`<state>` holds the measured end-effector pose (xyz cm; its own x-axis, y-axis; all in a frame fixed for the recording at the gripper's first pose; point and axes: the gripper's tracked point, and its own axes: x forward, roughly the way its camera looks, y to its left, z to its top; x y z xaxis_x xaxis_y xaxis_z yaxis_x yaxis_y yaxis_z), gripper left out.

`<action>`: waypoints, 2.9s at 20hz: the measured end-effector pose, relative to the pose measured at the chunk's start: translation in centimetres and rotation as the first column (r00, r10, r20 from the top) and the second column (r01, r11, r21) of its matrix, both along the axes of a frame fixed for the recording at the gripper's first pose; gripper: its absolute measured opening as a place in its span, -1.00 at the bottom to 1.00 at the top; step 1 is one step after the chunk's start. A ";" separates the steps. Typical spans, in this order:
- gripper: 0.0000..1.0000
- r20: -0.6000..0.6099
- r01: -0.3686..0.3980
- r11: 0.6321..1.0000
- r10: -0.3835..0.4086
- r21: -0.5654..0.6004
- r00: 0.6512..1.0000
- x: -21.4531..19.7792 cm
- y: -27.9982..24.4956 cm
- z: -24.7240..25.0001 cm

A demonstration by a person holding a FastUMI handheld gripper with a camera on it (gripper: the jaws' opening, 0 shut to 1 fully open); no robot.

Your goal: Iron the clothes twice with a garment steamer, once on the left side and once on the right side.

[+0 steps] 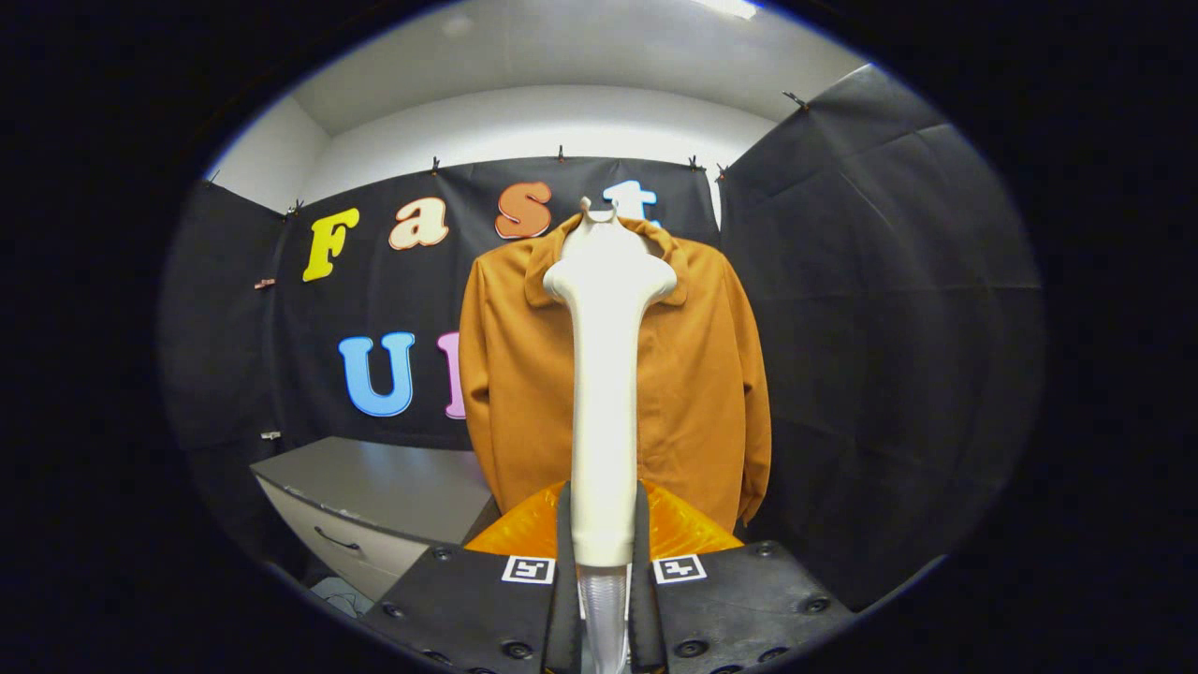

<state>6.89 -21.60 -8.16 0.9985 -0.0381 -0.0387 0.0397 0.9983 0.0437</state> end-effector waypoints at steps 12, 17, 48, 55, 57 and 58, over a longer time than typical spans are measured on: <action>-0.53 0.060 0.062 0.998 -0.062 0.005 0.996 6.6 -5.7 0.8; -0.53 0.024 0.059 0.998 -0.059 0.027 0.998 8.7 -7.3 -2.7; -0.53 -0.401 0.073 0.996 -0.050 0.043 0.915 4.4 -7.9 -26.2; -0.52 -0.496 0.100 0.994 -0.061 0.052 0.866 0.6 -7.8 -29.9; -0.53 -0.514 0.091 0.994 -0.051 0.053 0.856 -0.7 -7.4 -30.5; -0.53 -0.518 0.088 0.995 -0.050 0.048 0.854 -1.3 -7.1 -30.6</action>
<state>5.61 -28.75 -38.76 0.8292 -0.0847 -0.5524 0.1441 0.9874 0.0649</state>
